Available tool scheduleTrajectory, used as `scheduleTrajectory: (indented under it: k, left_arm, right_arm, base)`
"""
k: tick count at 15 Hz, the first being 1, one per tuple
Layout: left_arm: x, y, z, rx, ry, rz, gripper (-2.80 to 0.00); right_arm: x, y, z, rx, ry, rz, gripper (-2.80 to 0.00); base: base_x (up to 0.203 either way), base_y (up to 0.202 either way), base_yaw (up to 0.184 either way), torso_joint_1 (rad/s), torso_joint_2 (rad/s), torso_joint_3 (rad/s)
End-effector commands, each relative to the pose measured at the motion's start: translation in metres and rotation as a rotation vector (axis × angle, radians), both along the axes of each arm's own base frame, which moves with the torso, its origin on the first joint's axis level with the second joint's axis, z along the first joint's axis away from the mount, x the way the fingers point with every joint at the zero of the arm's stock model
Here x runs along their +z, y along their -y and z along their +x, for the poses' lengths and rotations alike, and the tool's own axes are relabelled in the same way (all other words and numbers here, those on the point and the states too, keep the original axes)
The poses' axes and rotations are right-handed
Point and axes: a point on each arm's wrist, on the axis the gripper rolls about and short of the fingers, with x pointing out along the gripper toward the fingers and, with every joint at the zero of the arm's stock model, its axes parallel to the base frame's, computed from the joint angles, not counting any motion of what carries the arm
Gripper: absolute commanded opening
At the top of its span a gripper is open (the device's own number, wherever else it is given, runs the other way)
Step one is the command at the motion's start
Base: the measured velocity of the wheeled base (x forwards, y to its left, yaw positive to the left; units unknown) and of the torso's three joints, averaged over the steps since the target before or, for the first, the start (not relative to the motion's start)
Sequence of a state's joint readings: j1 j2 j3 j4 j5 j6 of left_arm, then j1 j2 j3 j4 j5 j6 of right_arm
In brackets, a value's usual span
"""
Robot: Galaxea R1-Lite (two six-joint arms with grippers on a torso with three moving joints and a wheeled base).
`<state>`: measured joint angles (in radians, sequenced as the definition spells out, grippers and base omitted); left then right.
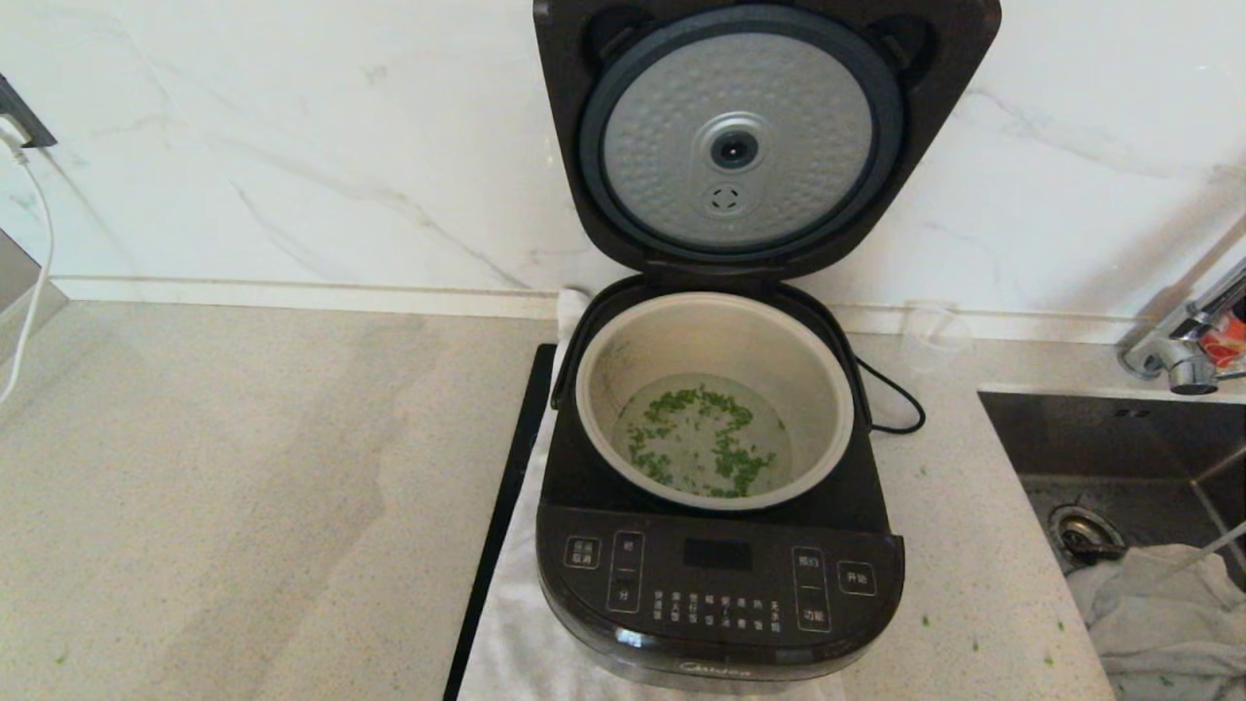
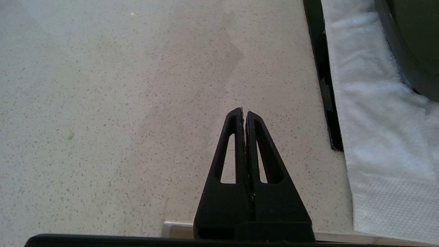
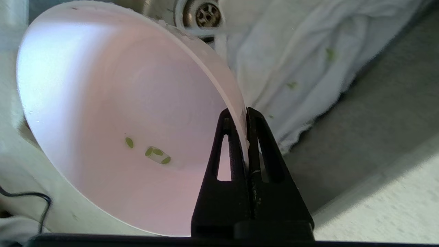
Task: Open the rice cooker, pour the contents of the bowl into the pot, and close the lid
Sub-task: Fill a bowl with water from the tap
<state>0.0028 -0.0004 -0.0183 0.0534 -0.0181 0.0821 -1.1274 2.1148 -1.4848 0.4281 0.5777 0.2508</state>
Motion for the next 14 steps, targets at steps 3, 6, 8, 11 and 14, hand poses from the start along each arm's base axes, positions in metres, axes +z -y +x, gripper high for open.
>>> scheduleTrajectory:
  k: [3, 6, 8, 11, 14]
  left_arm:
    - [0.0, 0.0, 0.0, 0.002, 0.001, -0.001, -2.8]
    - [0.0, 0.0, 0.0, 0.001, 0.001, 0.001, -2.8]
    - [0.0, 0.0, 0.0, 0.001, 0.001, -0.001, -2.8]
    - [0.0, 0.0, 0.0, 0.0, 0.001, -0.001, -2.8]
    - [0.0, 0.0, 0.0, 0.0, 0.002, -0.001, -2.8]
  right_arm:
    - [0.002, 0.008, 0.015, -0.023, 0.024, 0.017, -2.8]
    - [0.002, 0.013, 0.024, -0.049, 0.025, 0.016, -2.8]
    - [0.003, 0.013, 0.025, -0.05, 0.025, 0.015, -2.8]
    - [0.007, 0.012, 0.024, -0.05, 0.027, 0.007, -2.8]
    - [0.011, 0.009, 0.023, -0.05, 0.029, 0.004, -2.8]
  base:
    - [0.0, 0.0, 0.0, 0.0, 0.0, 0.0]
    - [0.0, 0.0, 0.0, 0.0, 0.0, 0.0]
    - [0.0, 0.0, 0.0, 0.0, 0.0, 0.0]
    - [0.0, 0.0, 0.0, 0.0, 0.0, 0.0]
    - [0.0, 0.0, 0.0, 0.0, 0.0, 0.0]
